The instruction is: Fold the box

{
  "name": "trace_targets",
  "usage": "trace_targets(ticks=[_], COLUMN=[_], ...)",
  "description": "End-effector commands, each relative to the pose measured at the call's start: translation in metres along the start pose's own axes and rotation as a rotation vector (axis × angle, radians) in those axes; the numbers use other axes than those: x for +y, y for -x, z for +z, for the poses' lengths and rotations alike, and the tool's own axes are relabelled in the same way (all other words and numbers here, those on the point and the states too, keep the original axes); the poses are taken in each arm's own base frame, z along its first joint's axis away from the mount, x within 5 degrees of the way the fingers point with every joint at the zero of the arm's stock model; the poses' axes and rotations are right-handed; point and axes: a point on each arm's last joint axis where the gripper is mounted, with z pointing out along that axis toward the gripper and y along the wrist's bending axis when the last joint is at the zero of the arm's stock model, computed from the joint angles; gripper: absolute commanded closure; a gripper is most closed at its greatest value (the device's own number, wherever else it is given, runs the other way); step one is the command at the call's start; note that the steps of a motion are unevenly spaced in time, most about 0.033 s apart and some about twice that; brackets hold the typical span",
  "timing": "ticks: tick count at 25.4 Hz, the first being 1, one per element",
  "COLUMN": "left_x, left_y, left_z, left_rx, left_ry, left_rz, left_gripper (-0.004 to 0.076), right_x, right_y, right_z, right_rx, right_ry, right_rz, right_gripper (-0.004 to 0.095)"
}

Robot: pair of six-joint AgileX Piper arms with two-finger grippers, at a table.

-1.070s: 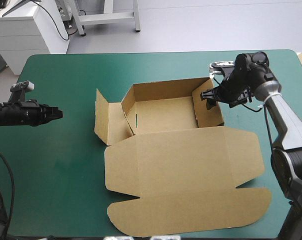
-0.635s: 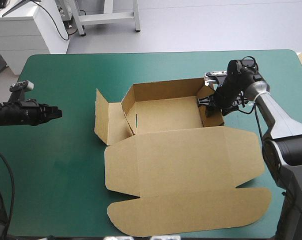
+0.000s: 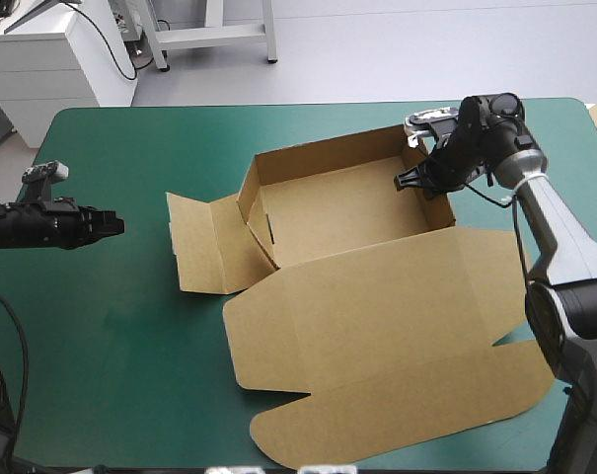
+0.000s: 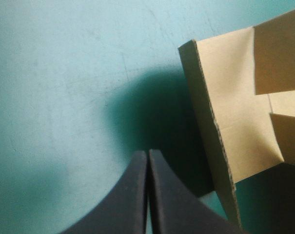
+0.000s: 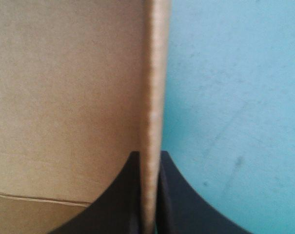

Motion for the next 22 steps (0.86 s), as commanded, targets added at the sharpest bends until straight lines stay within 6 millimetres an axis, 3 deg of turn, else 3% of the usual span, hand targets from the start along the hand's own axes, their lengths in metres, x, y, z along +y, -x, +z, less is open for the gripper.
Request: trace_targets(ticks=[1, 5, 7, 9, 13, 17, 22], left_x=[-0.004, 0.005, 0.008, 0.009, 0.007, -0.007, -0.045], left_y=[0.01, 0.015, 0.019, 0.019, 0.02, 0.021, 0.031], left_z=[-0.004, 0.003, 0.002, 0.002, 0.004, 0.016, 0.045], left_rx=[-0.065, -0.109, -0.153, -0.161, -0.158, -0.137, -0.182], left_ry=[-0.039, -0.005, 0.019, 0.031, 0.031, 0.0, -0.004], left_rz=[-0.016, -0.046, -0.058, -0.057, -0.035, -0.071, -0.097], left_gripper=[0.0732, 0.0732, 0.0732, 0.0732, 0.0732, 0.0732, 0.0732], right_x=[0.006, 0.017, 0.026, 0.033, 0.04, 0.039, 0.037], right_y=[-0.011, -0.033, -0.044, -0.047, -0.048, -0.042, -0.033], right_z=[-0.097, -0.161, -0.184, -0.193, -0.197, -0.191, -0.18], right_rx=[-0.211, -0.358, -0.421, -0.449, -0.465, -0.474, -0.483], right_ry=[-0.046, -0.043, 0.018, 0.08, 0.149, 0.163, 0.162], right_rz=[-0.01, -0.027, -0.027, -0.03, -0.039, -0.019, -0.007], right_gripper=[0.0928, 0.0928, 0.0927, 0.0928, 0.0927, 0.0927, 0.0927])
